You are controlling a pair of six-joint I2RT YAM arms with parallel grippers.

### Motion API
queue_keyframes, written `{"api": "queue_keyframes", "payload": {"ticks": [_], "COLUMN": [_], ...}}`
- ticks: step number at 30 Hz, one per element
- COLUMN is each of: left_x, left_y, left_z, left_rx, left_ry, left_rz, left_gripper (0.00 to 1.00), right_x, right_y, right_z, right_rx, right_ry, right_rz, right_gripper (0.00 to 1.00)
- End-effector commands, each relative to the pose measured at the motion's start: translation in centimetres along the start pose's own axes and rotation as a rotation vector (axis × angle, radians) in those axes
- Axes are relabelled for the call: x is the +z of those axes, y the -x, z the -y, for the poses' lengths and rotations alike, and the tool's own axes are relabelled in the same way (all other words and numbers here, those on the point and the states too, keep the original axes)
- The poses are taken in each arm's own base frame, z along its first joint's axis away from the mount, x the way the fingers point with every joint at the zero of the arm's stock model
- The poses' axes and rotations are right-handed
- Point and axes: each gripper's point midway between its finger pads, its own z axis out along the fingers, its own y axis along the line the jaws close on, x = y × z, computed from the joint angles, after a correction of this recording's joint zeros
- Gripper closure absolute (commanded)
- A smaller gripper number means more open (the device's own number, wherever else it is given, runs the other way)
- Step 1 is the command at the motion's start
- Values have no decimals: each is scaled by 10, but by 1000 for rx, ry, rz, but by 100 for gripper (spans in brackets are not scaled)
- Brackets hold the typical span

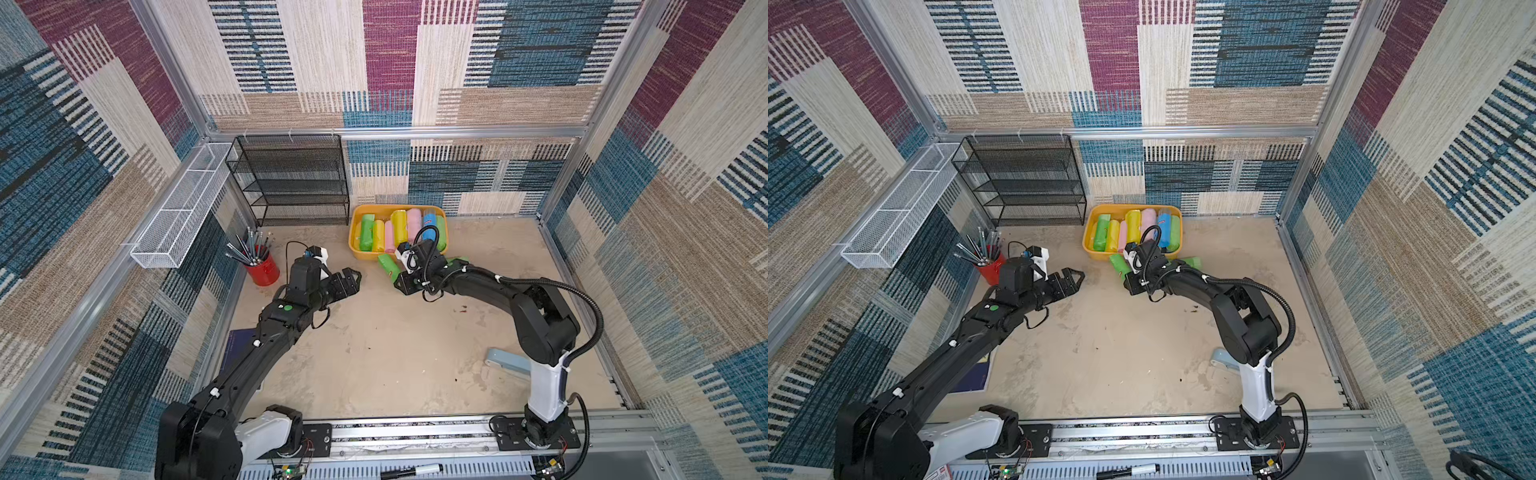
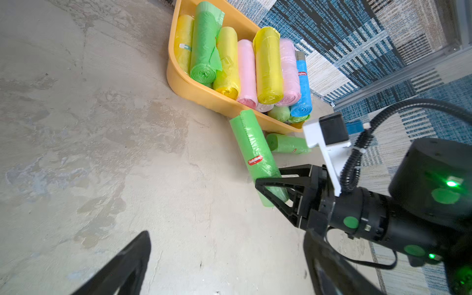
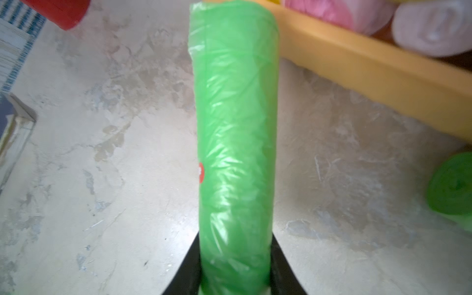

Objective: Put the roll of trash bags into the storage box
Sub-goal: Pick up the roll of trash bags from the center of the board, then place the roll of trash bags in the storage box.

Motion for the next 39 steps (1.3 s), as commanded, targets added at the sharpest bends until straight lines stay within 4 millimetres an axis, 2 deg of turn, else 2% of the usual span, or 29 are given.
{"api": "queue_keyframes", "payload": {"ticks": [1, 13, 20, 23, 32, 39], "left_x": [-3, -6, -9, -9, -11, -11], "left_y": [4, 5, 5, 5, 4, 5], "left_z": [0, 1, 0, 0, -2, -3], "left_rx": [5, 6, 9, 7, 8, 7], "left_ry": [6, 0, 4, 2, 8, 9], "left_rz": [21, 28, 35, 38, 48, 57], "left_gripper": [6, 6, 6, 6, 6, 6], "right_x": [-18, -54, -69, -73, -76, -80], "right_y": [25, 60, 76, 83, 101, 107], "right_z": [-18, -45, -47, -42, -25, 6], "right_rx": [-1, 20, 33, 46, 115, 230], "right_ry": [58, 160, 149, 119, 83, 105], "right_rz": [78, 204, 267, 296, 364, 406], "right_gripper": [76, 77, 80, 83, 85, 88]}}
